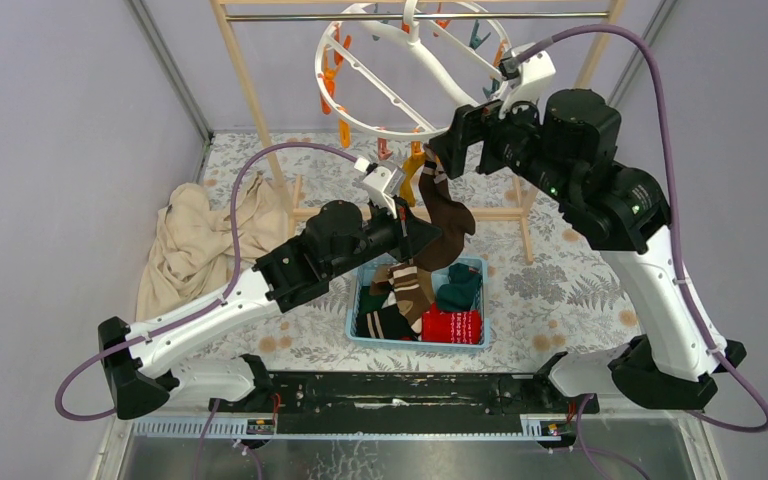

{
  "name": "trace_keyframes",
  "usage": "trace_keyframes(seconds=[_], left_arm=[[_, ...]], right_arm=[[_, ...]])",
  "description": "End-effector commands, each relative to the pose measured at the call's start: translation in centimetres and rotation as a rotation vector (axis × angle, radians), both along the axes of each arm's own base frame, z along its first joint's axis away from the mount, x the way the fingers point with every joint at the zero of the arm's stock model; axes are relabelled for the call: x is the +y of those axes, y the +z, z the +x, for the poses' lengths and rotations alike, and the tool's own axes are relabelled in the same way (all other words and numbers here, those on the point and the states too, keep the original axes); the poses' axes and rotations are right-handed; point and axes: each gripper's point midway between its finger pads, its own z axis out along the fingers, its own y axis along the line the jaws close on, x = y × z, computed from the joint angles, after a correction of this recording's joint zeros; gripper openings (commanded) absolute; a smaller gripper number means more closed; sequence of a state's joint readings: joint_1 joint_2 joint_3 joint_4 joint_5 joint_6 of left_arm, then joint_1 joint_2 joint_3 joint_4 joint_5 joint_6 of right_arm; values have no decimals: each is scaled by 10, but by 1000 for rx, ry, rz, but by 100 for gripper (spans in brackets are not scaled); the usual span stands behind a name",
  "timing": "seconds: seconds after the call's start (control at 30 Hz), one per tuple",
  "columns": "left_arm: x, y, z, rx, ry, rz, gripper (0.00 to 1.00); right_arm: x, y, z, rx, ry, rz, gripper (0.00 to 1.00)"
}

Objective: Remove the socks clipped to the hanger
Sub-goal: Remove the sock from the hanger.

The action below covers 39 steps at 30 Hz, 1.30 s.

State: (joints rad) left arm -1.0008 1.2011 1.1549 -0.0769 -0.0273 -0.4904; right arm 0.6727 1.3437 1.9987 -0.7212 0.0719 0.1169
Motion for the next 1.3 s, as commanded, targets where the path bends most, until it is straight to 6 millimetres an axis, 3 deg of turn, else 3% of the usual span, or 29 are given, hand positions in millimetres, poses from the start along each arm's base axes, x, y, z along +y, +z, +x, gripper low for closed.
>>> trace_keyframes(seconds=[0.0,0.23,0.47,0.87,1.27], left_arm=[[6,9,0,-37,16,-9,0],[7,8,0,-36,20,-7,0],[7,4,0,-31,23,-4,0],[8,2,0,-29,25,-3,0],[11,3,-1,-29,28,-3,0]], right_arm=[[8,9,-7,-49,-11,-30,100],[36,0,-29,-60,50,-55,100],[40,-35,-45,-7,64,-92,98],[21,-75,-51,52,-7,-126,95],[13,-82,-45,48,-71,-100,89]])
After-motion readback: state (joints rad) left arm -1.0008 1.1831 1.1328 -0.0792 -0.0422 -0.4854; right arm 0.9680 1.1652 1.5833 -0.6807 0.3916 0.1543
